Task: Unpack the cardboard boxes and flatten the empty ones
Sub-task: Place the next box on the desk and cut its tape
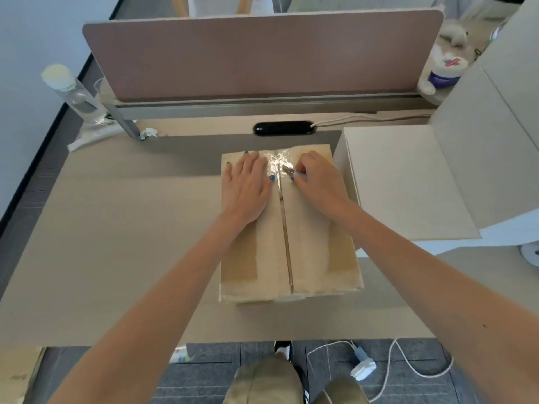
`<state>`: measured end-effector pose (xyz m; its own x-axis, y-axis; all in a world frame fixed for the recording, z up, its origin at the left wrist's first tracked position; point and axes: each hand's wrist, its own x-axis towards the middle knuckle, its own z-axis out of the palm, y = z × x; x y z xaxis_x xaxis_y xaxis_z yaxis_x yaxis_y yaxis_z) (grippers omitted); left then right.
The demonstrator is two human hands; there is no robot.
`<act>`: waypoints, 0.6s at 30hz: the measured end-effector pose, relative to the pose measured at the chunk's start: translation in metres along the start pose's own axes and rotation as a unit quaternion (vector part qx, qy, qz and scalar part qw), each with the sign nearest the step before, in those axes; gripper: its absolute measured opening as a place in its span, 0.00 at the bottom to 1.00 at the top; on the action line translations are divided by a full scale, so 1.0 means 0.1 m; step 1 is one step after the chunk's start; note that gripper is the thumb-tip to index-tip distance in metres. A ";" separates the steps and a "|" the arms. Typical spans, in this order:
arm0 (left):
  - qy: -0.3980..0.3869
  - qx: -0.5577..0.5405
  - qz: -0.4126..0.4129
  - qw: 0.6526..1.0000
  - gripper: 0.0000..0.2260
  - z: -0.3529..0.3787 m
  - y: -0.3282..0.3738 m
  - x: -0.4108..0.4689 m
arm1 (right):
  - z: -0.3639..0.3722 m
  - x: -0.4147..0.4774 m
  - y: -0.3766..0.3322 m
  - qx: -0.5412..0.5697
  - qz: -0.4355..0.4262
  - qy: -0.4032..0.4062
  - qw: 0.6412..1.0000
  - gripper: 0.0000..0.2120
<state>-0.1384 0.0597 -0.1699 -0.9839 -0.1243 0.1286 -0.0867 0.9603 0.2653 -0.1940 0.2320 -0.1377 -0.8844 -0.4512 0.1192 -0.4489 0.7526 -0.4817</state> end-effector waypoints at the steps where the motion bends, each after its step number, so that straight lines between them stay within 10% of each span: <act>1: 0.001 0.000 0.000 1.000 0.19 0.01 -0.02 0.09 | 0.00 0.11 0.01 -0.001 0.001 0.000 1.000 0.03; 18: -0.029 -0.029 0.046 0.998 0.22 -0.01 -0.38 0.49 | 0.01 0.95 0.13 -0.014 0.028 -0.094 0.995 0.05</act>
<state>-0.1836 0.0174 -0.1730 -0.9948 -0.0194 0.1001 0.0125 0.9510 0.3090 -0.2836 0.1981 -0.1338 -0.8701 -0.4874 -0.0735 -0.4048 0.7917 -0.4576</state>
